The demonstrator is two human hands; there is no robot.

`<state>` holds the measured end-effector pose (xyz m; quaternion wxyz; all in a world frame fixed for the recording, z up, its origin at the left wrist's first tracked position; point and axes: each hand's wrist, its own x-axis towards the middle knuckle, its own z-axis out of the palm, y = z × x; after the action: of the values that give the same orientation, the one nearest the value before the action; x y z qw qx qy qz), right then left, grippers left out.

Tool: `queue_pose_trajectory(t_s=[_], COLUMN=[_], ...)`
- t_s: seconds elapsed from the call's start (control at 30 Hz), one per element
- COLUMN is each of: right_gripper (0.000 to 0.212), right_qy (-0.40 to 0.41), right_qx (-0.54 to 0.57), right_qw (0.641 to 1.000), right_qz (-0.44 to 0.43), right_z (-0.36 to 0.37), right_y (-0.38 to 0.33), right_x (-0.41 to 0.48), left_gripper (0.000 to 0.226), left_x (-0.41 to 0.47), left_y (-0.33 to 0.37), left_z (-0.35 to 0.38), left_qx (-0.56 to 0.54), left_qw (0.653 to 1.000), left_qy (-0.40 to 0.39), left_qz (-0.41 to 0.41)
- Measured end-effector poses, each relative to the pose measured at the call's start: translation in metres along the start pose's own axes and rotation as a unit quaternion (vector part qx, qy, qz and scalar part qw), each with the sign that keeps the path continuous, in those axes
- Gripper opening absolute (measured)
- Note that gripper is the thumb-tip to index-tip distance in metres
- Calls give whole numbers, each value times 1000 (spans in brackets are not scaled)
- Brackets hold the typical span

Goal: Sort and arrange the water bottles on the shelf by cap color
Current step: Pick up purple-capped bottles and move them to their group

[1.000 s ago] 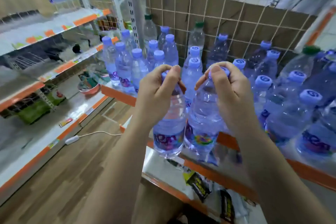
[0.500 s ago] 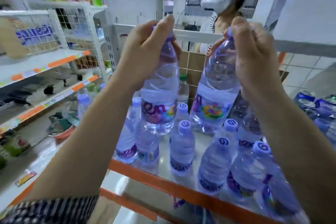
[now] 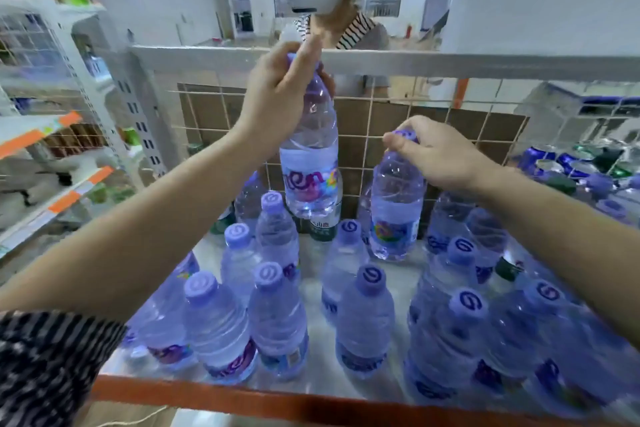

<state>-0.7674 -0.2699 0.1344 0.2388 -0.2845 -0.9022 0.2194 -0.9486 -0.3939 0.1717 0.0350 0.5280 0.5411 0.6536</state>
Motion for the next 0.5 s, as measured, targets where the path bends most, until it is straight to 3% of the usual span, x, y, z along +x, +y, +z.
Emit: queue_pose_trajectory(t_s=[0.1, 0.2, 0.3, 0.5], right_gripper=[31, 38, 47, 42], right_qy=[-68, -135, -173, -211], right_qx=[-65, -125, -119, -87], right_qw=[995, 981, 974, 967], right_qz=[38, 59, 81, 117], right_z=[6, 13, 21, 28], right_y=[13, 19, 27, 43], right_x=[-1, -3, -3, 1], left_gripper=[25, 24, 21, 30], left_x=[1, -1, -6, -17], left_y=[-20, -37, -53, -76], left_z=[5, 10, 16, 22], left_qx=[42, 52, 56, 158], left_qw=[998, 993, 979, 936], left_qy=[-45, -86, -147, -235], left_qz=[-12, -57, -128, -208])
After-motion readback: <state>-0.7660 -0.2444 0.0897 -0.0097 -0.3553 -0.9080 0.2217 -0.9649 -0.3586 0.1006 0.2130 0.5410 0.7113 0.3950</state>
